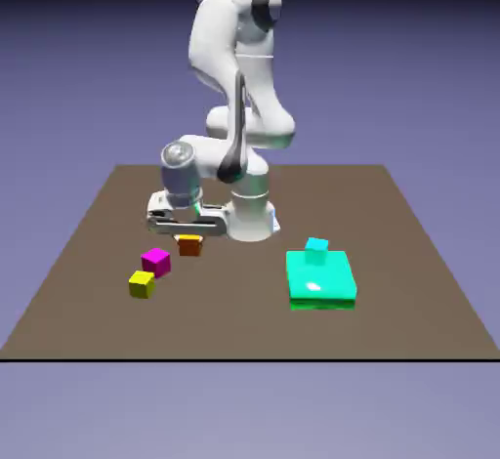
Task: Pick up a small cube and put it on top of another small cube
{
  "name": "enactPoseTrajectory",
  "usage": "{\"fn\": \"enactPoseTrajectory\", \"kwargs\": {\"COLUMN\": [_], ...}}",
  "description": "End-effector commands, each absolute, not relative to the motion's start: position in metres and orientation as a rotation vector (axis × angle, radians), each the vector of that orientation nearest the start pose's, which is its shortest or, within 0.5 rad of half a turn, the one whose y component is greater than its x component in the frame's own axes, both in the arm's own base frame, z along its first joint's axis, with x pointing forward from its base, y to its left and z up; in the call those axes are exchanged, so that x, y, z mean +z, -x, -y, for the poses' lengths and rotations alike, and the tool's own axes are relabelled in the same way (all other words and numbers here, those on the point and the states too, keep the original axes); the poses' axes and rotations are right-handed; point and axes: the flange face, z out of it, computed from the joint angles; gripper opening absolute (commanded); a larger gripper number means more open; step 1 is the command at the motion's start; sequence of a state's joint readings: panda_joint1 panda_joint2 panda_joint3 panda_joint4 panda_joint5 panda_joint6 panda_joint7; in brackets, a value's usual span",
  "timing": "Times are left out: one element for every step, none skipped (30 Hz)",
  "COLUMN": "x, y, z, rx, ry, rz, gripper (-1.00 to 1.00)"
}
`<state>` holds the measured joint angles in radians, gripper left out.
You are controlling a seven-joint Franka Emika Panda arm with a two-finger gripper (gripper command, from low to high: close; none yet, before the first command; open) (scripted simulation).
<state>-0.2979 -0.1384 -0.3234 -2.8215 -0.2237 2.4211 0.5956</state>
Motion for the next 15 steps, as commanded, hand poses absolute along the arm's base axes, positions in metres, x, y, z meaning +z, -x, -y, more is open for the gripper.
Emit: {"fn": "enactPoseTrajectory", "kwargs": {"x": [0.225,0.228,0.232,0.235,0.239,0.243,0.246,0.246,0.234,0.222,0.21,0.198,0.187,0.178,0.178], "y": [-0.276,-0.274,-0.271,-0.267,-0.262,-0.257,-0.253,-0.253,-0.253,-0.252,-0.25,-0.247,-0.244,-0.242,-0.242], "z": [0.206,0.219,0.232,0.244,0.257,0.27,0.28,0.28,0.278,0.277,0.276,0.274,0.273,0.271,0.271], "rx": [0.427,0.43,0.434,0.437,0.44,0.443,0.446,0.446,0.445,0.445,0.445,0.445,0.445,0.446,0.446], "ry": [2.732,2.676,2.618,2.559,2.497,2.433,2.383,2.382,2.382,2.382,2.381,2.381,2.382,2.382,2.382], "rz": [-1.634,-1.708,-1.78,-1.85,-1.918,-1.984,-2.033,-2.033,-2.03,-2.029,-2.028,-2.029,-2.031,-2.033,-2.033], "gripper": [-1.0,-1.0,-1.0,-1.0,-1.0,-1.0,-1.0,-1.0,-1.0,-1.0,-1.0,-1.0,-1.0,-1.0,1.0]}}
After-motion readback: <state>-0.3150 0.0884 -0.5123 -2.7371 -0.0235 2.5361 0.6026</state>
